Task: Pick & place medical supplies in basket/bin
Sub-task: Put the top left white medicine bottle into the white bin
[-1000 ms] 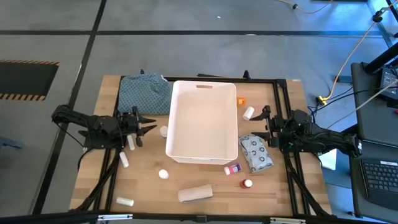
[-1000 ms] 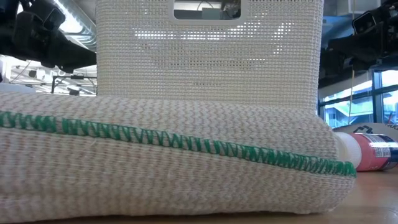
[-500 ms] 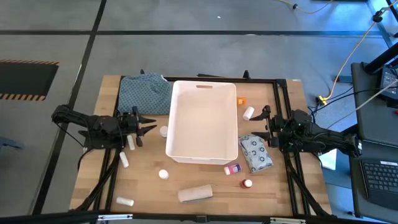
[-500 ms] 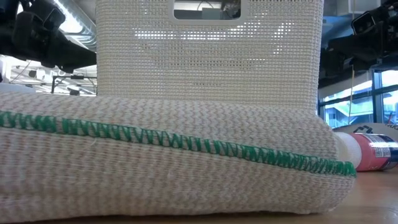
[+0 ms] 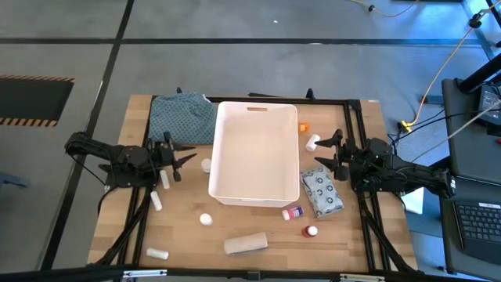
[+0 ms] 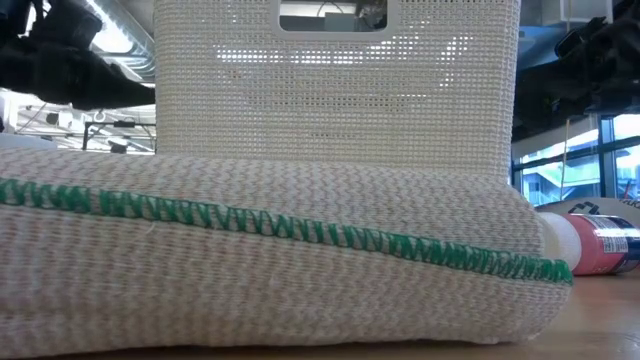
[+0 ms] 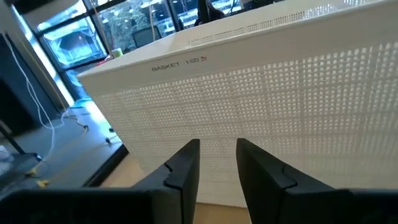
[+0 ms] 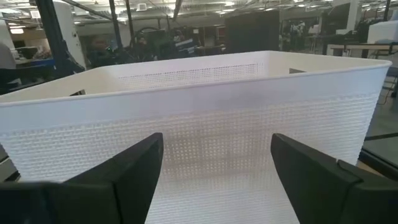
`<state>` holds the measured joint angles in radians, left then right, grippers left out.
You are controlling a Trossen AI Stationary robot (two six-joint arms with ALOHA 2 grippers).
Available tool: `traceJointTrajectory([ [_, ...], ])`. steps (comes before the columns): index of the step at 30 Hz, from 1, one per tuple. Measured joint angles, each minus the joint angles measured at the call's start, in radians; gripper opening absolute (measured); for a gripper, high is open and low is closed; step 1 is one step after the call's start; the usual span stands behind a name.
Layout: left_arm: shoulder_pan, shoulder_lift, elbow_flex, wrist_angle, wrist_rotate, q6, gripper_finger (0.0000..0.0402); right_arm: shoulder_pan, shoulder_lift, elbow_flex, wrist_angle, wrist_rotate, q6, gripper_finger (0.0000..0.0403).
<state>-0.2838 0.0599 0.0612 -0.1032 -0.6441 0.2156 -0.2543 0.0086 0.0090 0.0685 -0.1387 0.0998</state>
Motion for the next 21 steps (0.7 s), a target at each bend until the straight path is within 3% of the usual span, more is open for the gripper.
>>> traceJointTrajectory([
  [5,-0.001,0.000,0.000,0.000,0.003,0.111,0.0102,0.000,0.000,0.000,0.000,0.000,0.036,0.0299],
  [9,-0.001,0.000,0.000,0.001,0.013,0.087,0.0102,0.000,0.000,0.000,0.001,0.000,0.056,0.0299],
  [13,-0.001,0.000,-0.001,0.012,0.061,-0.074,0.0102,0.000,0.000,0.000,0.001,0.000,0.057,0.0299],
  [18,-0.001,0.000,-0.002,0.065,0.060,-0.502,0.0102,0.000,0.000,0.000,0.002,0.000,0.057,0.0299],
  [21,-0.001,0.000,-0.002,0.085,0.056,-0.653,0.0102,0.000,0.000,0.000,0.002,0.000,0.057,0.0299],
])
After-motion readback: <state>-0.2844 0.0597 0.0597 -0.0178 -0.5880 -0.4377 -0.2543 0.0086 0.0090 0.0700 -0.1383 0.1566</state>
